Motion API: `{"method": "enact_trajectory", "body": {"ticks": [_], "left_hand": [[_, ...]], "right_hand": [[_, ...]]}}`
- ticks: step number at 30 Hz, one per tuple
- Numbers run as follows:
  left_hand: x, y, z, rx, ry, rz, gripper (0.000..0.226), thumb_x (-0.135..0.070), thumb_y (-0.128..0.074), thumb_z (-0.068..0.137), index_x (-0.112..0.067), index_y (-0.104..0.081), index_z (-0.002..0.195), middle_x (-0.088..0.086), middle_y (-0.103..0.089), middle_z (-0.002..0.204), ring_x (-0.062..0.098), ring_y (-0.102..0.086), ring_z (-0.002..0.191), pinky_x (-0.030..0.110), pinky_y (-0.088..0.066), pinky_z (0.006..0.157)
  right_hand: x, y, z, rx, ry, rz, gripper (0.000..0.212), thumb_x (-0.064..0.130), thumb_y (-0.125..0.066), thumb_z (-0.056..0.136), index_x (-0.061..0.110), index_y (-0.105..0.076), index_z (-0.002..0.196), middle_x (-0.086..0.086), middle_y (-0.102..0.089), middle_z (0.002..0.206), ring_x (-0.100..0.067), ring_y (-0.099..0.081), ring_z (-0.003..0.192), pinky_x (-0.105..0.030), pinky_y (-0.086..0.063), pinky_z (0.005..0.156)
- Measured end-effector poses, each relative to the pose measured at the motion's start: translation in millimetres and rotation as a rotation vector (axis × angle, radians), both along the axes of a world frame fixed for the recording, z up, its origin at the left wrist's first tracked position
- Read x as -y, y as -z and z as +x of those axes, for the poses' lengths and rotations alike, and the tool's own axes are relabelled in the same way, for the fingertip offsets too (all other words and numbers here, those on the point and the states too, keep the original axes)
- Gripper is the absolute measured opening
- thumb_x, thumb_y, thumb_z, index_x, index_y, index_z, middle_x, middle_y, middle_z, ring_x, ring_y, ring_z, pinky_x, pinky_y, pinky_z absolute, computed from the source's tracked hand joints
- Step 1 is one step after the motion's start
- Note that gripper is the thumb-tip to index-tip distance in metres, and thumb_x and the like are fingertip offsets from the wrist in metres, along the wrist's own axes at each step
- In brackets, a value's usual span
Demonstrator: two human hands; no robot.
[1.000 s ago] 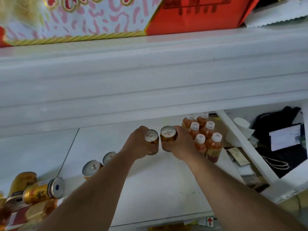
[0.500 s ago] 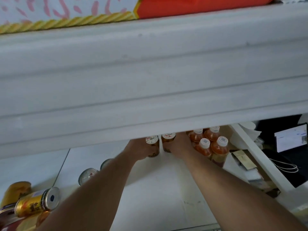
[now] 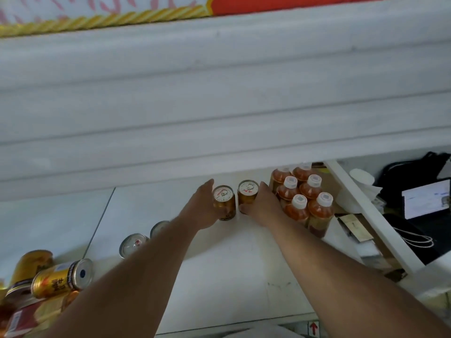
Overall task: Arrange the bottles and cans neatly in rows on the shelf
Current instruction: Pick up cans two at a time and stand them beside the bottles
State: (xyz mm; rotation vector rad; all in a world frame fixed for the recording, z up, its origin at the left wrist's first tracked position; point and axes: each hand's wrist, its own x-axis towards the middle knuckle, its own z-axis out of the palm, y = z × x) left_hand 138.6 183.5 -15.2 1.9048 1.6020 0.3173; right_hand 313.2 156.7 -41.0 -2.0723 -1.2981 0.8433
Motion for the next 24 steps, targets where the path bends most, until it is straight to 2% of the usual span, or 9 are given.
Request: {"method": "enact_trajectory", "body": {"ticks": [3,5,8,11,14,17,20,24], "left_hand": [[10.5,-5.9,-6.4,-0.084,-0.003,0.087,0.094,-0.037,-0.069,0.086,-0.022,-0.011,0.158,-0.002,-0.016,0.165,0.018,-0.018,0.15,0.038,-0.022,0.119],[21.3,-9.6,-10.2,-0.142,0.019,0.114,0.091,-0.039,-0.066,0.088,-0.021,-0.011,0.158,-0.003,-0.014,0.165,0.019,-0.016,0.15,0.04,-0.022,0.119],[40.7,-16.3,-14.9,-0.213,0.065,0.13,0.09,-0.039,-0.064,0.089,-0.02,-0.01,0.158,0.0,-0.012,0.166,0.023,-0.014,0.151,0.041,-0.021,0.119],[60.8,-22.6,-18.3,-0.252,0.073,0.136,0.087,-0.04,-0.062,0.089,-0.022,-0.011,0.158,0.0,-0.011,0.166,0.024,-0.013,0.151,0.042,-0.021,0.119],[86.8,-26.2,-18.3,-0.298,0.073,0.143,0.086,-0.042,-0.059,0.088,-0.024,-0.01,0.158,-0.001,-0.012,0.166,0.023,-0.015,0.151,0.044,-0.023,0.119],[117.0,-30.7,-17.6,-0.361,0.054,0.145,0.086,-0.043,-0.057,0.088,-0.024,-0.011,0.158,-0.001,-0.013,0.165,0.024,-0.019,0.15,0.045,-0.026,0.118],[150.0,-37.0,-20.0,-0.383,0.031,0.173,0.084,-0.044,-0.057,0.086,-0.021,-0.017,0.157,0.002,-0.021,0.164,0.026,-0.026,0.147,0.042,-0.031,0.116],[195.3,-40.9,-25.8,-0.382,-0.025,0.126,0.083,-0.043,-0.057,0.087,-0.023,-0.018,0.157,0.0,-0.019,0.164,0.025,-0.024,0.148,0.044,-0.034,0.114]], "right_hand": [[24.4,-13.4,-9.8,0.086,0.025,0.067,0.071,0.017,-0.072,0.084,0.008,-0.037,0.145,-0.012,-0.052,0.142,-0.032,-0.05,0.131,-0.041,-0.047,0.104],[45.3,-27.6,-18.8,0.145,0.011,0.155,0.065,0.016,-0.065,0.091,0.012,-0.037,0.149,-0.009,-0.051,0.145,-0.03,-0.049,0.134,-0.04,-0.045,0.106],[75.6,-48.9,-30.7,0.271,-0.095,0.215,0.05,0.025,-0.06,0.096,0.017,-0.045,0.144,-0.006,-0.06,0.135,-0.026,-0.058,0.122,-0.036,-0.049,0.092],[96.2,-59.8,-33.7,0.333,-0.28,0.152,0.04,0.033,-0.059,0.096,0.02,-0.05,0.132,-0.003,-0.063,0.125,-0.023,-0.062,0.112,-0.032,-0.049,0.081],[111.7,-60.4,-33.0,0.415,-0.506,0.012,0.052,0.045,-0.06,0.096,0.018,-0.046,0.138,-0.004,-0.057,0.133,-0.025,-0.057,0.117,-0.033,-0.047,0.087],[126.3,-59.2,-30.8,0.461,-0.556,-0.048,0.06,0.051,-0.058,0.095,0.017,-0.042,0.142,-0.007,-0.052,0.141,-0.027,-0.051,0.126,-0.04,-0.047,0.099],[144.7,-62.5,-28.2,0.491,-0.615,-0.097,0.073,0.053,-0.053,0.097,0.015,-0.029,0.155,-0.008,-0.032,0.16,-0.03,-0.032,0.145,-0.045,-0.035,0.114],[172.3,-66.4,-28.8,0.457,-0.664,-0.098,0.079,0.053,-0.049,0.1,0.014,-0.016,0.16,-0.005,-0.017,0.168,-0.028,-0.018,0.152,-0.044,-0.024,0.121]]}}
